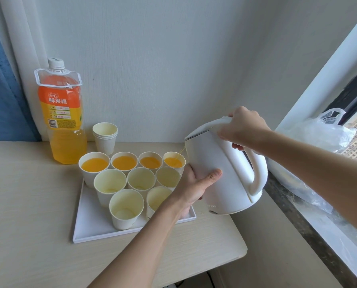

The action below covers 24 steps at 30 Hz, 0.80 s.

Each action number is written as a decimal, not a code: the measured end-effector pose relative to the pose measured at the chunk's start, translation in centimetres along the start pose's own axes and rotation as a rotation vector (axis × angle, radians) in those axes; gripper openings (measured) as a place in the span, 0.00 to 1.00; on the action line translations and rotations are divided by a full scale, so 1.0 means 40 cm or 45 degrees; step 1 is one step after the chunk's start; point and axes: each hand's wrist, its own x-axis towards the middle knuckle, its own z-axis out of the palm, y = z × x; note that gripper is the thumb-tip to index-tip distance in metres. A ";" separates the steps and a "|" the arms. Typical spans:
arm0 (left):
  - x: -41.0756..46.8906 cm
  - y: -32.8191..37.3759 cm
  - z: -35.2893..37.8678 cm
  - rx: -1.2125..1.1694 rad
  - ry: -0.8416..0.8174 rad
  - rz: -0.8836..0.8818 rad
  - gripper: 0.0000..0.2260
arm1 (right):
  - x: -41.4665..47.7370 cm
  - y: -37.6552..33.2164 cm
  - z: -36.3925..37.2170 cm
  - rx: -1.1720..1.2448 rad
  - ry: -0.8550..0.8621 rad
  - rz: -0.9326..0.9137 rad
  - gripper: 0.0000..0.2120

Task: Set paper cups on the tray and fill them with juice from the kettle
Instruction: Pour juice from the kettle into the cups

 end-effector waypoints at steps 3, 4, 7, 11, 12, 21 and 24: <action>0.000 0.005 -0.001 0.026 0.017 0.032 0.28 | -0.017 0.025 -0.009 0.101 0.041 0.007 0.08; -0.003 0.006 0.000 0.023 0.022 0.039 0.29 | -0.025 0.032 -0.013 0.138 0.049 0.003 0.06; -0.020 0.002 0.011 0.021 0.034 0.065 0.29 | -0.048 0.044 -0.028 0.210 0.046 -0.026 0.04; -0.060 -0.025 0.022 0.017 0.062 0.073 0.31 | -0.073 0.043 -0.030 0.199 -0.014 -0.068 0.02; -0.071 -0.033 0.023 0.013 0.080 0.071 0.31 | -0.078 0.041 -0.026 0.194 -0.036 -0.076 0.02; -0.130 -0.086 0.034 -0.074 0.142 -0.001 0.33 | -0.109 0.012 0.001 0.061 -0.188 -0.142 0.03; -0.128 -0.097 0.033 -0.091 0.159 0.021 0.40 | -0.112 -0.003 0.004 0.022 -0.195 -0.156 0.05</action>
